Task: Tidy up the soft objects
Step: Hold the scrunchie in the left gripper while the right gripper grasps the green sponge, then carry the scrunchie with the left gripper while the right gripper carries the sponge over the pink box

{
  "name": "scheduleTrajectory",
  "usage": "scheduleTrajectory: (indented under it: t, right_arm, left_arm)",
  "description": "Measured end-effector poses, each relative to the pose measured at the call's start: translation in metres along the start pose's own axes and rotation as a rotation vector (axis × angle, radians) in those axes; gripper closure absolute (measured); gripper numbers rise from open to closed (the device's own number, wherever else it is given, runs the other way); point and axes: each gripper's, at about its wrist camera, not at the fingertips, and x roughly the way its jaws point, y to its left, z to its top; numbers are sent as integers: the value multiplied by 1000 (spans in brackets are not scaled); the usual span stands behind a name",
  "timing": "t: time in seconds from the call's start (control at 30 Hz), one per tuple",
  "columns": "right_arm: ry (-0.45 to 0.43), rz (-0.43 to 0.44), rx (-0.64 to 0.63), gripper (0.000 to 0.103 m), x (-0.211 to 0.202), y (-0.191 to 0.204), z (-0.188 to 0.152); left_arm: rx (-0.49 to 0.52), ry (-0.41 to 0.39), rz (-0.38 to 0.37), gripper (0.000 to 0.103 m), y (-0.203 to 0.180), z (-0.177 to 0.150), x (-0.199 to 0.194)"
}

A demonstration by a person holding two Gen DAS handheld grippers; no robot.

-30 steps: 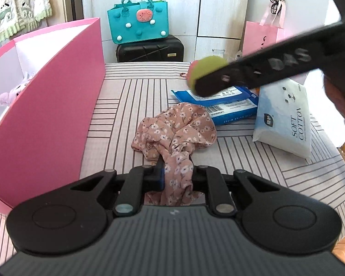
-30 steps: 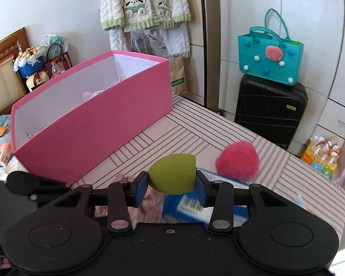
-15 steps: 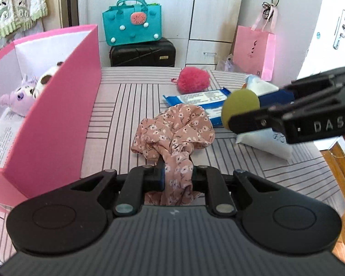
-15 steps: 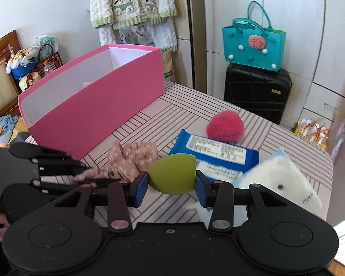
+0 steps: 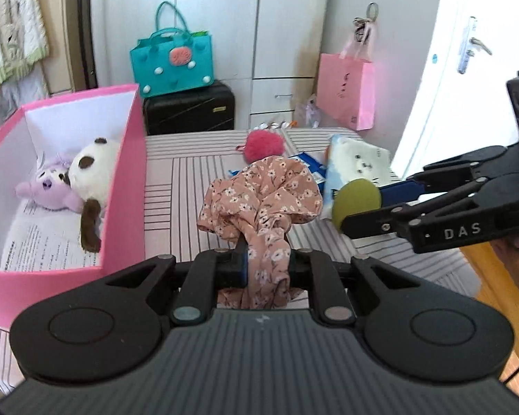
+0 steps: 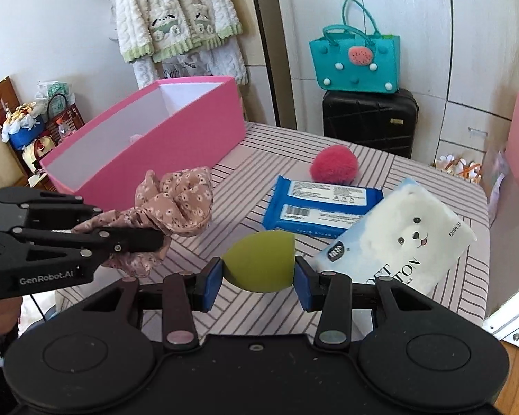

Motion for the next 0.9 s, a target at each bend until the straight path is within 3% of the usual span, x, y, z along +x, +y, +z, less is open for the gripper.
scheduleTrajectory:
  t: [0.3,0.6,0.9]
  right_arm:
    - [9,75,-14,54,-19,30,-6]
    - [-21,131,-70,54,-31,74,2]
    - [-93,153,-178,54,-23,116,30]
  left_arm:
    - [38,30,-78,89,13,8,-43]
    - [83,12,-48,89,42,18,-89]
    - [-54,-86,-12,89,107,10,-123]
